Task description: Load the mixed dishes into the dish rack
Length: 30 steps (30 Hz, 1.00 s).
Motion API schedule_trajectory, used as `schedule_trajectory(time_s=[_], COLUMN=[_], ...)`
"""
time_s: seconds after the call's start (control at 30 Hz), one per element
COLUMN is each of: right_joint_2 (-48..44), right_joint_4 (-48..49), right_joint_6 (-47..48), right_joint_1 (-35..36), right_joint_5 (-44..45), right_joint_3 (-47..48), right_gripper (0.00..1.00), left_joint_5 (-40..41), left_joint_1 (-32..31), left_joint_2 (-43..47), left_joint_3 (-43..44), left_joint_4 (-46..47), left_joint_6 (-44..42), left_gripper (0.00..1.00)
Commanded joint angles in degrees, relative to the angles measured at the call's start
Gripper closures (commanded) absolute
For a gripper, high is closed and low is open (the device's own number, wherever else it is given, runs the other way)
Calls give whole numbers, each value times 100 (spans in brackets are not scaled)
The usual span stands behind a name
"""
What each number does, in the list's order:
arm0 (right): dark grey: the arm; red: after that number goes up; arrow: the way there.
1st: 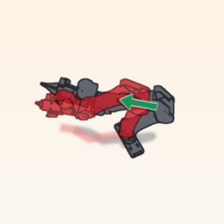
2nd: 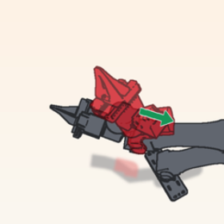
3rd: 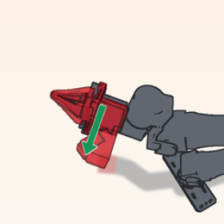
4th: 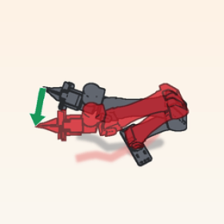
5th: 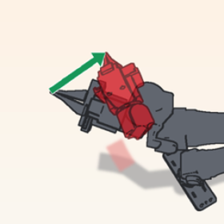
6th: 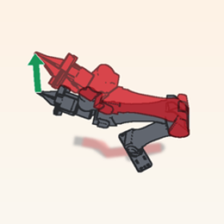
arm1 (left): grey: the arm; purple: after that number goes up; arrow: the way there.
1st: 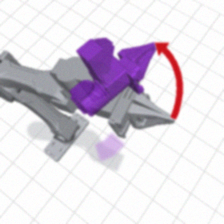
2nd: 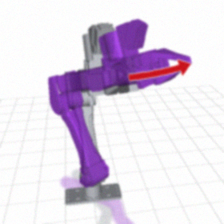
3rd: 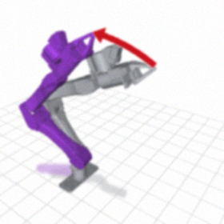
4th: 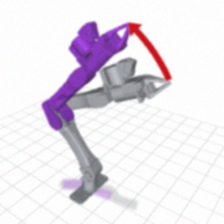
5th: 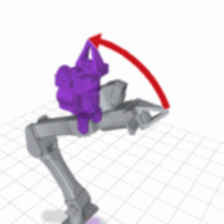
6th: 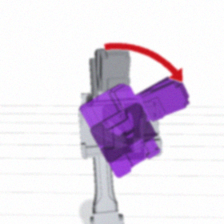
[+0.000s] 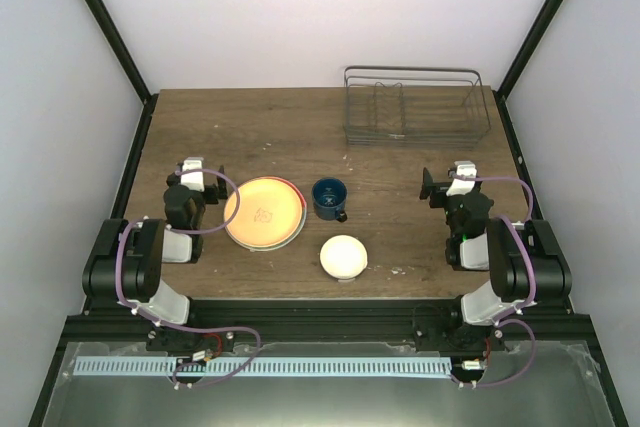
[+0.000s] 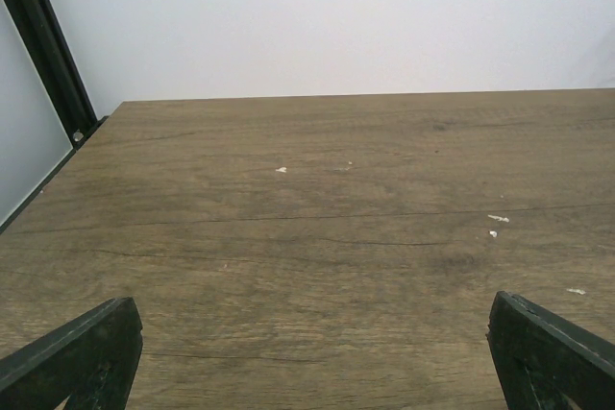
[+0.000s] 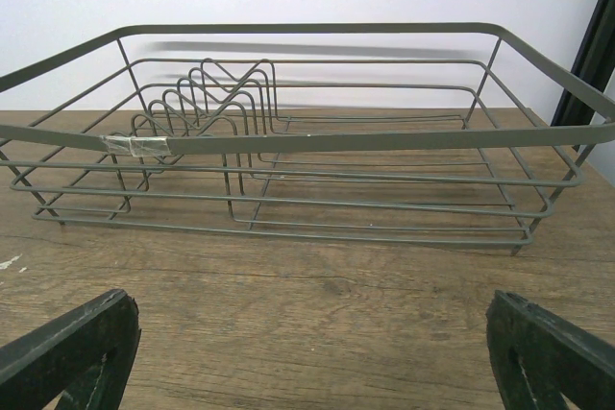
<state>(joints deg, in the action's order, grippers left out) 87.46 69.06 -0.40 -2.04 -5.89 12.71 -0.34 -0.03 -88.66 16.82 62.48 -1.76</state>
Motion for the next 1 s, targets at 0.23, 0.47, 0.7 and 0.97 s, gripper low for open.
schedule_trajectory(time_s=[0.23,0.47,0.7,0.97], right_joint_2=[-148,-894,-1731,-1332], right_joint_4=[29,-1309,-3731,-6522], right_joint_6=[210,176,149,-369], right_joint_1=[26,86,107,108], right_joint_5=[-146,393,1005,1226], right_joint_3=[152,477,1400,3935], right_gripper=[0,0,0,0], left_joint_5=[458,423,1228,1696], left_joint_1=[-23,-124,-627,-697], left_joint_2=[46,414,1198,1653], left_joint_3=[95,212,588,2402], left_joint_4=[98,-417,-1405,-3662], left_joint_6=[202,27,-454,-1186], left_gripper=[0,1,0,0])
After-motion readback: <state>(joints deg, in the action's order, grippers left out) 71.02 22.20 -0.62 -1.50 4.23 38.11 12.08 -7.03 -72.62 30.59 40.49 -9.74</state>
